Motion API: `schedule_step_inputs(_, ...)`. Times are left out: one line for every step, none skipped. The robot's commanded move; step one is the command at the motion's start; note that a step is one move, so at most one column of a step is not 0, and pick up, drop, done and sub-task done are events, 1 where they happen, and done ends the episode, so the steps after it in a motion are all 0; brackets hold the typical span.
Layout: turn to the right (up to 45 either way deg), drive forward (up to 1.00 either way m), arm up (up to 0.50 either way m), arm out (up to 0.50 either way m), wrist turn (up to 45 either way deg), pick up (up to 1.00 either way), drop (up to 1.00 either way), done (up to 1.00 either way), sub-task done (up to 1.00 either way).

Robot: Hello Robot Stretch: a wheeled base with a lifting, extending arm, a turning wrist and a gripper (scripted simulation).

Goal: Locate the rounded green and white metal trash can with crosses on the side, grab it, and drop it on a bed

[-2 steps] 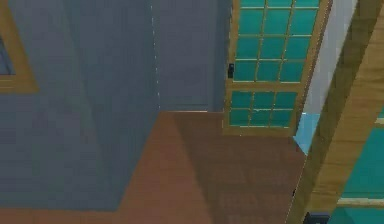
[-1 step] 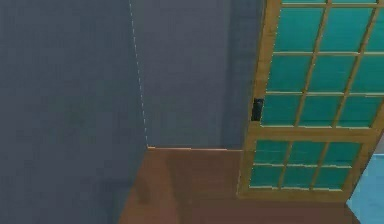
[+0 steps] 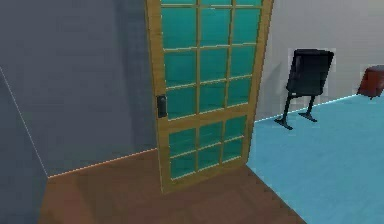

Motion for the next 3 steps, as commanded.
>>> schedule_step_inputs(0.0,0.05,0.0,0.0,0.0,0.0,0.0,0.0,0.0)
schedule_step_inputs(45.0,0.0,0.0,0.0,0.0,0.0,0.0,0.0,0.0)
schedule_step_inputs(21.0,0.0,0.0,0.0,0.0,0.0,0.0,0.0,0.0)
